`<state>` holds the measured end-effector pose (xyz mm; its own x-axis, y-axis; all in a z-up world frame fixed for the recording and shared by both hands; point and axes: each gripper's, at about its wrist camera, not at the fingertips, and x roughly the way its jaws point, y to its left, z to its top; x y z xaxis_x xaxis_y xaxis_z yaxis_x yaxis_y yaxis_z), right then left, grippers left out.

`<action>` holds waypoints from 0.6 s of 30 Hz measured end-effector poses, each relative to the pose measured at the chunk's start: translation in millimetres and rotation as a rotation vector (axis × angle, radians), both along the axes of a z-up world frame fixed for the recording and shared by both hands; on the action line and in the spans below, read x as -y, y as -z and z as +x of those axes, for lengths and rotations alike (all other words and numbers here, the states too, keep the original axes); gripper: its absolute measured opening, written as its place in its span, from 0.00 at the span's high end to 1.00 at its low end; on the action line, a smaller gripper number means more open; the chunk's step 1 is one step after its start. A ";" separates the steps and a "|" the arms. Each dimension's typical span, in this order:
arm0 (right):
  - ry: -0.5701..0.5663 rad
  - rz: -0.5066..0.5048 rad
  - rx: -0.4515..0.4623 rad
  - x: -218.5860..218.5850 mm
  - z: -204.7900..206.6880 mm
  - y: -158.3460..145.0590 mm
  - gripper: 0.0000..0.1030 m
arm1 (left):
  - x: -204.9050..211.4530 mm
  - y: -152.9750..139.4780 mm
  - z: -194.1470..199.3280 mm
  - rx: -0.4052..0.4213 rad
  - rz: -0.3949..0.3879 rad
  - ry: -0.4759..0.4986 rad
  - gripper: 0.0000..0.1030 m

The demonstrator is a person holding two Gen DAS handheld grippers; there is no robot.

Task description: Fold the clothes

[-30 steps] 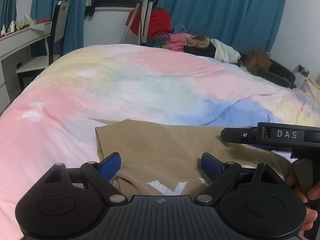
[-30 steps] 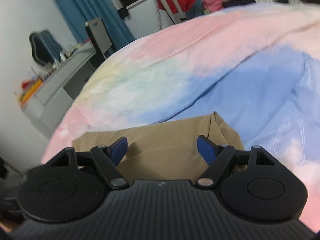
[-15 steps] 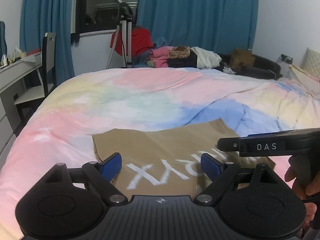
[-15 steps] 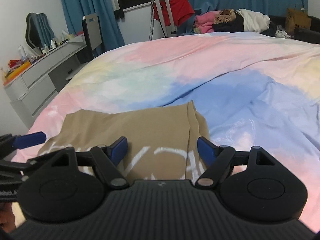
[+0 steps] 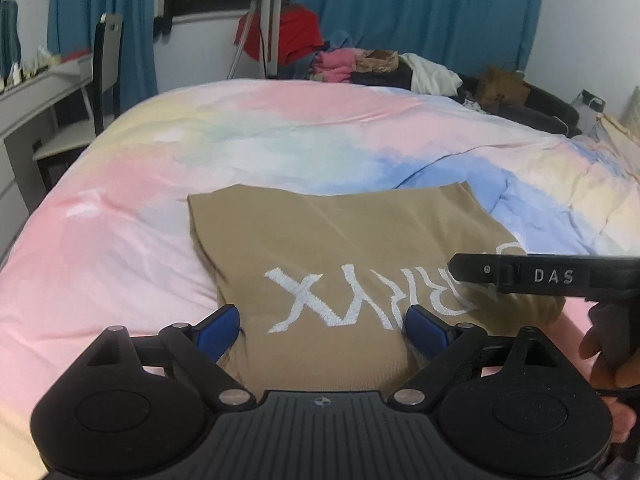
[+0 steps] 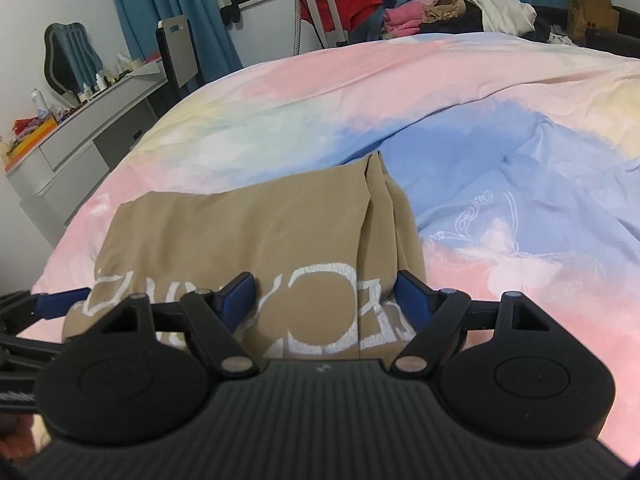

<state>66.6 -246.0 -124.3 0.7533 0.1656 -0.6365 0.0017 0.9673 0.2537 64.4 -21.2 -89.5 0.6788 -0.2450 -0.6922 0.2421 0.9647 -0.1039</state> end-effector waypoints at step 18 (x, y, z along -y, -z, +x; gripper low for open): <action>0.016 0.012 -0.010 -0.3 -0.3 -1.4 0.24 | -54.7 -32.7 -36.4 -0.153 -0.495 -0.238 0.20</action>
<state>66.3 -245.7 -122.9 0.7494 0.1610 -0.6423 0.0200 0.9641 0.2650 28.0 33.5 -56.7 0.6562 -0.4175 -0.6285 -0.0290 0.8184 -0.5739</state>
